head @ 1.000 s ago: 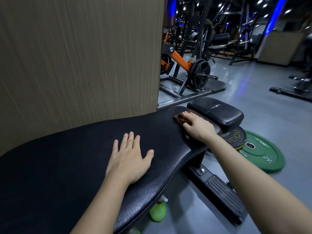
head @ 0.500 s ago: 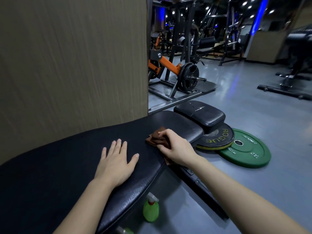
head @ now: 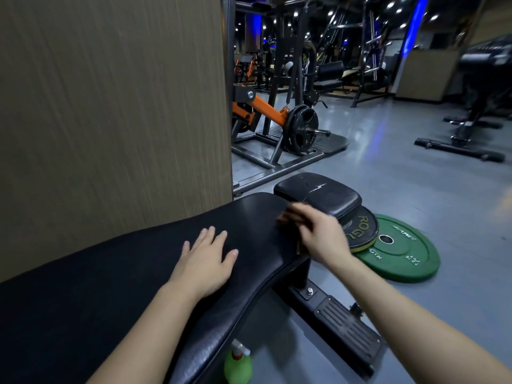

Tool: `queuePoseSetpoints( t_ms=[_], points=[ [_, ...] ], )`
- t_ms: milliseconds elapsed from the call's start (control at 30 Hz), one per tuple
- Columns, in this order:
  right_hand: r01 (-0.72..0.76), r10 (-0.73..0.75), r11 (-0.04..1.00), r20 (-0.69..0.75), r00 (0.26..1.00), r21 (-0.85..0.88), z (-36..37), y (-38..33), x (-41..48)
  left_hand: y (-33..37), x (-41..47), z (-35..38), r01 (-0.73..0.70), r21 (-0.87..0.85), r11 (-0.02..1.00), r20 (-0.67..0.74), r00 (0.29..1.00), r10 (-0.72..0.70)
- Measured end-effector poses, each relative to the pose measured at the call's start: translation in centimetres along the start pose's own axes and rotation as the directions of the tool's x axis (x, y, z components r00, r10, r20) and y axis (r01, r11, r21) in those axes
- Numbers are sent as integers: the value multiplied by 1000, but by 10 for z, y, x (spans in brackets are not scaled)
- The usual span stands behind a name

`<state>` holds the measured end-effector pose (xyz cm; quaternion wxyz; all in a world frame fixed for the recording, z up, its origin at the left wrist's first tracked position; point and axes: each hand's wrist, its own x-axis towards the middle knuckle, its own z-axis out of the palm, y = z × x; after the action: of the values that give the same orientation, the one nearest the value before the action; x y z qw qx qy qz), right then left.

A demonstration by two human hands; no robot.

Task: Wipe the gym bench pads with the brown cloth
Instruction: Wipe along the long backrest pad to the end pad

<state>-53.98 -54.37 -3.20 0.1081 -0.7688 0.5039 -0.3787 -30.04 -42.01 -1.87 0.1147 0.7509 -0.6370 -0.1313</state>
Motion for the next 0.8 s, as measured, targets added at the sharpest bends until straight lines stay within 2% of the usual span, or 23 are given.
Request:
queuePoseSetpoints(
  t_ms=[67, 133, 200, 300, 433, 633, 700, 800],
  points=[
    [-104, 98, 992, -82, 992, -74, -15, 29, 22, 13, 19, 10, -23, -1, 1000, 27, 999, 24],
    [-146, 144, 978, -25, 989, -146, -17, 61, 44, 26, 42, 20, -40, 6, 999, 26, 999, 40],
    [-56, 82, 972, 103, 991, -228, -8, 89, 61, 36, 65, 28, -36, 27, 999, -2, 999, 36],
    [-8, 58, 956, 165, 985, -292, 4, 117, 100, 41, 89, 40, 5, 124, 992, -37, 999, -1],
    [-194, 258, 925, 165, 952, -327, 5, 141, 163, 39, 93, 46, 10, 173, 985, -39, 999, -3],
    [-333, 417, 846, 130, 899, -416, 17, 153, 212, 43, 93, 46, 14, 176, 984, -60, 998, -4],
    [-301, 382, 848, 111, 917, -436, 18, 152, 209, 43, 93, 46, 13, 173, 985, -63, 998, -3],
    [-152, 238, 882, 144, 961, -445, 16, 152, 190, 43, 94, 46, 16, 170, 985, -59, 998, -6]
  ],
)
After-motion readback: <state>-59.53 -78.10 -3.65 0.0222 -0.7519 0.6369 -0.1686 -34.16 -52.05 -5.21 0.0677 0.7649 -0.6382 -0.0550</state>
